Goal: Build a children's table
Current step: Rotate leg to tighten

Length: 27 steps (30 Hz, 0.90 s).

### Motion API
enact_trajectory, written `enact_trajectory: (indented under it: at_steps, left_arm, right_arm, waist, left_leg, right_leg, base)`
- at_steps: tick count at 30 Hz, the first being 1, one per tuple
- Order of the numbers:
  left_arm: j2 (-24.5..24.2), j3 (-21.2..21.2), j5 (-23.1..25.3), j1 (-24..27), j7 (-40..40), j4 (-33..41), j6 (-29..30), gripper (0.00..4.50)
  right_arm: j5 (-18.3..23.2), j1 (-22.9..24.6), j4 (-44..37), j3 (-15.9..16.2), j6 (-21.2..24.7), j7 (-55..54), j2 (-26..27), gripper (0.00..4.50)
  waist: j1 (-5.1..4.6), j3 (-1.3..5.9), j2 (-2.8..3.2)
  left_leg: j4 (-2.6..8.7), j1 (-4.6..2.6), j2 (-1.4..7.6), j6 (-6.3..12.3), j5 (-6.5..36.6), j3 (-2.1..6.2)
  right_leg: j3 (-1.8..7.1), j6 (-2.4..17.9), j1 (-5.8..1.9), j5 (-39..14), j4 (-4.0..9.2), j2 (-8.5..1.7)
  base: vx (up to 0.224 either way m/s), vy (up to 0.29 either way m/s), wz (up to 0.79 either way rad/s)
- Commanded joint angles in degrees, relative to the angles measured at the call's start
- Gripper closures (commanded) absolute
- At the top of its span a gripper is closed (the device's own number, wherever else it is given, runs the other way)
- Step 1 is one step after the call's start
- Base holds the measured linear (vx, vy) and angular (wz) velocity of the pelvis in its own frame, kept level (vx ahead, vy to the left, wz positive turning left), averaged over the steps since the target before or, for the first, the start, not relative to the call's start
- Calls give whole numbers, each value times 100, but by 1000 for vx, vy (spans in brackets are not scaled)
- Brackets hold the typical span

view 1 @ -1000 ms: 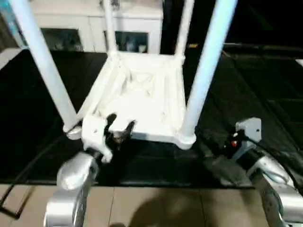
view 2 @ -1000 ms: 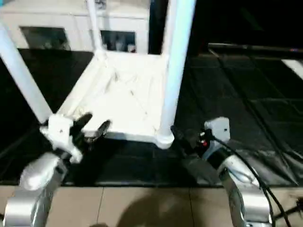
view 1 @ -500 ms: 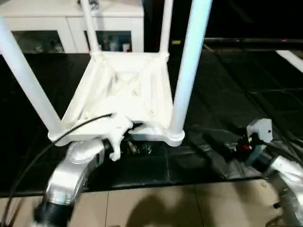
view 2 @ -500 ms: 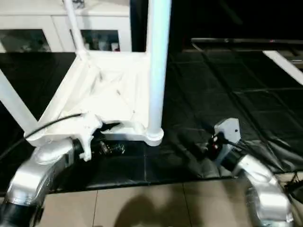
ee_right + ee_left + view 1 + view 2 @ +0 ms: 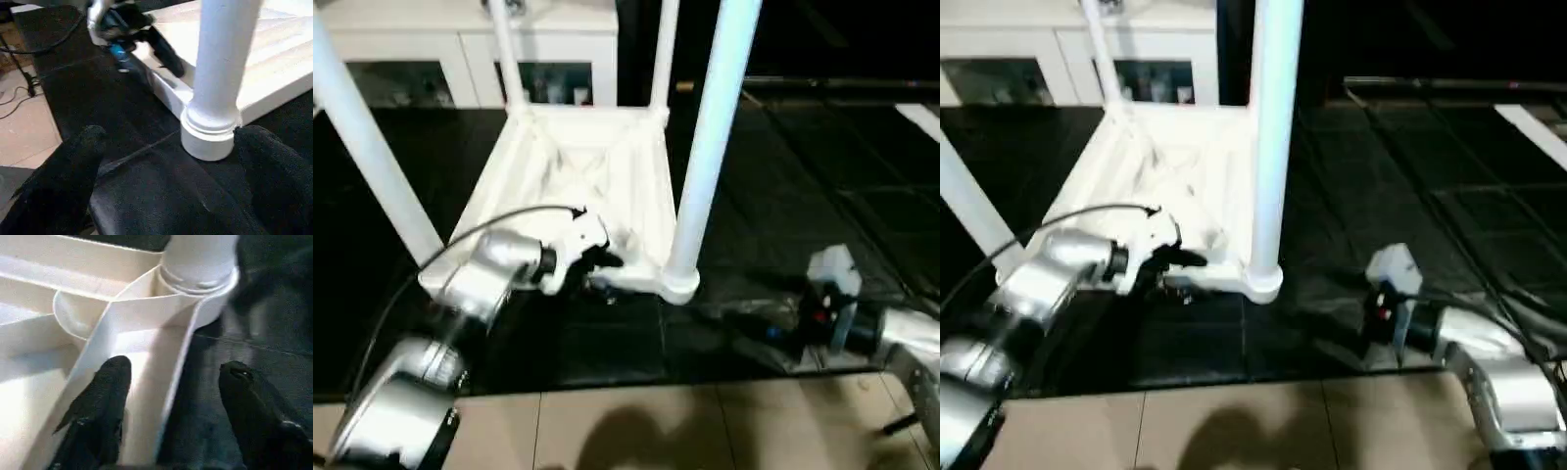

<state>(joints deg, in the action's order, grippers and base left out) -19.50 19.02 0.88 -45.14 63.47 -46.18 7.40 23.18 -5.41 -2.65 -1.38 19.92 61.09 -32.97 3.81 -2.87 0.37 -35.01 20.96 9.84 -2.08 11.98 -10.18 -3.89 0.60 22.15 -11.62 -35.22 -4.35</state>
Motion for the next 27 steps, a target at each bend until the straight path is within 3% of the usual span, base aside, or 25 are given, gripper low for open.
enact_trajectory:
  at_steps: [1,7,9,18,24,27]
  left_arm:
    - [14,26,140,-144,-153,-211,-141,163]
    - [225,-62,60,-490,218,-1032,-449,196]
    - [288,-132,-39,-550,541,-1182,-438,227]
    - [363,-202,-24,-698,857,-1579,-663,302]
    - [286,44,65,-653,1826,-1482,-468,357]
    - [269,137,207,-637,1774,-1494,-674,374]
  right_arm:
    - [47,-81,-53,33,20,50,-27,0]
    - [56,-110,-35,128,32,112,-31,0]
    - [80,-87,-35,133,29,149,-49,0]
    - [89,-49,-42,192,-16,279,-71,0]
    - [59,-83,40,215,-104,328,-65,0]
    - [40,-81,70,217,-150,332,-55,0]
  waist:
    - [62,387,-38]
    - [144,387,-24]
    - [172,392,-22]
    - [249,391,-23]
    - [286,392,-7]
    - [299,393,8]
  left_leg:
    - [391,-33,347,521,460,146]
    - [390,-59,363,538,435,135]
    - [392,-64,371,526,414,137]
    - [392,-68,375,539,448,133]
    - [400,-62,397,526,384,136]
    - [398,-71,399,523,406,129]
  right_leg:
    - [290,1664,-341,30,336,-497]
    - [290,1692,-326,13,344,-503]
    - [293,1727,-326,119,325,-507]
    - [286,1768,-329,188,320,-520]
    - [285,1796,-330,294,293,-529]
    - [282,1819,-323,327,291,-528]
  base:
    - [0,0,0]
    - [0,0,0]
    - [0,0,0]
    - [0,0,0]
    - [0,0,0]
    - [0,0,0]
